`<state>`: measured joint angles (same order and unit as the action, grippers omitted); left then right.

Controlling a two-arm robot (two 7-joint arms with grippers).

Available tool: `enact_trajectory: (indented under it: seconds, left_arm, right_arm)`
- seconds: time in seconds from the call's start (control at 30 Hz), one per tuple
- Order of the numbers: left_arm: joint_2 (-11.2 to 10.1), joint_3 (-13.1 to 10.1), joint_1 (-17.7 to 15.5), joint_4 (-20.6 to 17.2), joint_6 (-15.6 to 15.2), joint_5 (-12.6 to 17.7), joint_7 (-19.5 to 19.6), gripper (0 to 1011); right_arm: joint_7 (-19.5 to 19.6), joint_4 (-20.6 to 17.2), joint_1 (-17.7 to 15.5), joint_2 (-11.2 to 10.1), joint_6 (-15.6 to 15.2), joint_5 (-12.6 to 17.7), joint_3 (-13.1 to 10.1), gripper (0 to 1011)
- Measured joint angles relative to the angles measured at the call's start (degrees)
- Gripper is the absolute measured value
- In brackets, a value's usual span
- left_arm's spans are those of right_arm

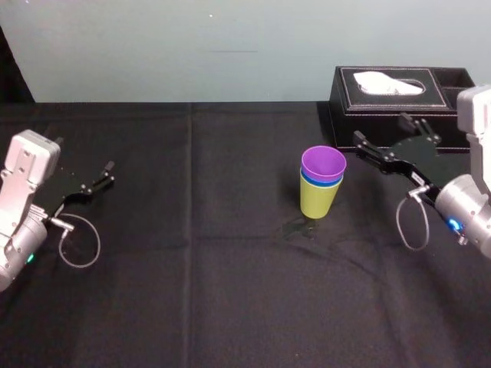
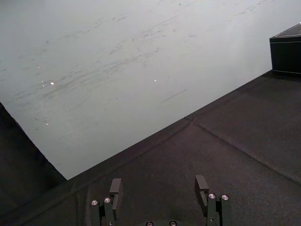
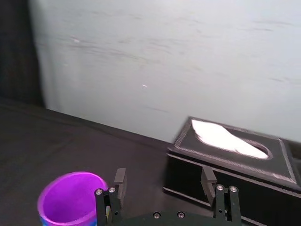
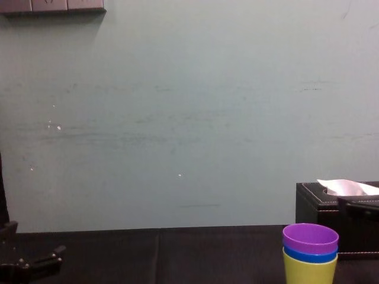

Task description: Stack the three plastic cups sequentially using one hand.

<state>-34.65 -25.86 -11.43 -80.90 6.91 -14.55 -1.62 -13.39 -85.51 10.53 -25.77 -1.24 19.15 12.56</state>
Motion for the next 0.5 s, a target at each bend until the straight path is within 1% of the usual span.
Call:
enact_trajectory:
  seconds: [0.03, 0.1, 0.2, 0.33, 0.5]
  left_arm:
    - [0.00, 0.00, 0.00, 0.00, 0.00, 0.00, 0.00, 1011]
    - [0.00, 0.00, 0.00, 0.00, 0.00, 0.00, 0.00, 1011]
    - [0.00, 0.00, 0.00, 0.00, 0.00, 0.00, 0.00, 1011]
    - [0.00, 0.00, 0.00, 0.00, 0.00, 0.00, 0.00, 1011]
    - [0.00, 0.00, 0.00, 0.00, 0.00, 0.00, 0.00, 1011]
  right_arm:
    - [1.02, 0.04, -0.63, 0.36, -0.26, -0.31, -0.65, 1003]
    - [1.79, 0.13, -1.18, 0.66, -0.85, -0.50, -1.19, 1003]
    - [2.88, 0.54, -2.19, 1.22, -2.78, -0.72, -2.20, 1003]
    - [3.35, 1.00, -2.93, 1.78, -4.37, -1.16, -2.76, 1003]
    - [3.29, 1.61, -3.35, 2.41, -5.47, -1.52, -3.19, 1003]
